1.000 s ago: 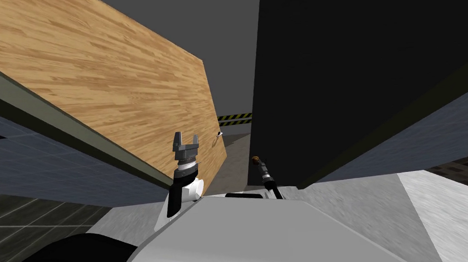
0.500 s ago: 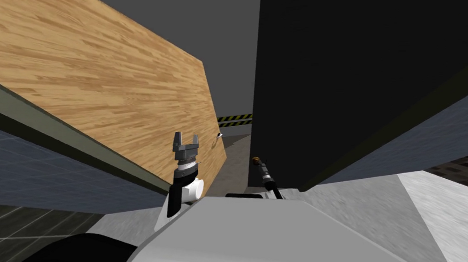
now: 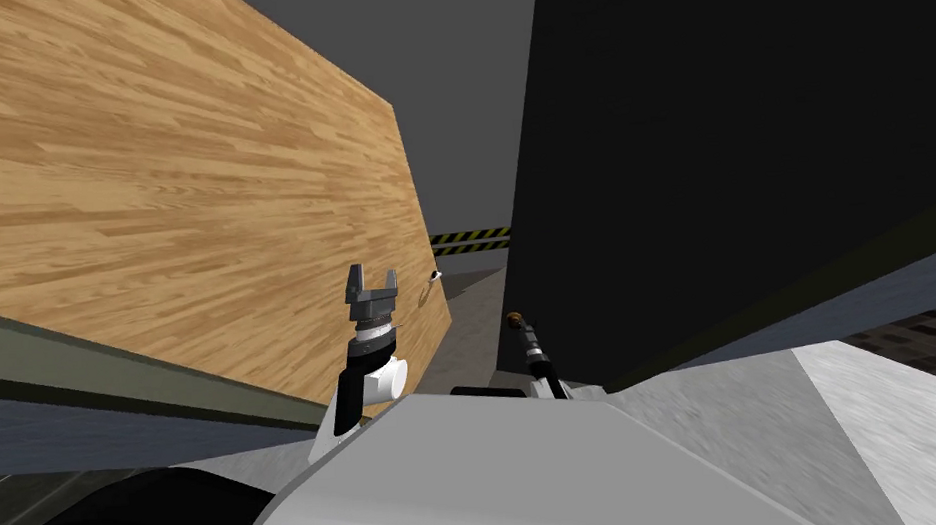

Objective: Push the door open

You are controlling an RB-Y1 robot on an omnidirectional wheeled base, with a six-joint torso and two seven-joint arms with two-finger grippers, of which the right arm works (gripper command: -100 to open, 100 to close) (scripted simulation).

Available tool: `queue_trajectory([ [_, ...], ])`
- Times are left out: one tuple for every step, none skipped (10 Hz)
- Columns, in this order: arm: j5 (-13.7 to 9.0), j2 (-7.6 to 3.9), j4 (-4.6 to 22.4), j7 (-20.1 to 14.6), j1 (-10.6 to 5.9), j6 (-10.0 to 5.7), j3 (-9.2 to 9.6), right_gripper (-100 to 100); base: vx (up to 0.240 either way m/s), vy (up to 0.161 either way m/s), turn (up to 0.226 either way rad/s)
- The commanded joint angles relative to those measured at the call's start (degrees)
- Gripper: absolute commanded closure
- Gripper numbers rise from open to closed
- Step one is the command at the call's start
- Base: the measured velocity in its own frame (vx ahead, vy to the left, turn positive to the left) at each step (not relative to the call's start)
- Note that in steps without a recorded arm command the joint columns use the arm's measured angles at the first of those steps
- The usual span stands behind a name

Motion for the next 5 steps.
queue_trajectory([
  [-0.6, -0.52, -0.9, 0.8, 0.33, 0.07, -1.71, 100, 0.225, 0.093, -0.106],
  [-1.0, -0.38, -0.7, 1.3, 0.16, 0.03, -2.52, 100, 0.214, 0.073, -0.130],
  [-1.1, -0.28, -0.7, 1.5, 0.08, 0.01, -2.94, 100, 0.176, 0.053, -0.080],
  [-1.4, -0.08, -0.5, 2.1, -0.09, -0.04, -3.80, 100, 0.156, 0.044, -0.108],
  [-1.6, 0.03, -0.4, 2.4, -0.18, -0.06, -4.23, 100, 0.128, 0.046, -0.043],
])
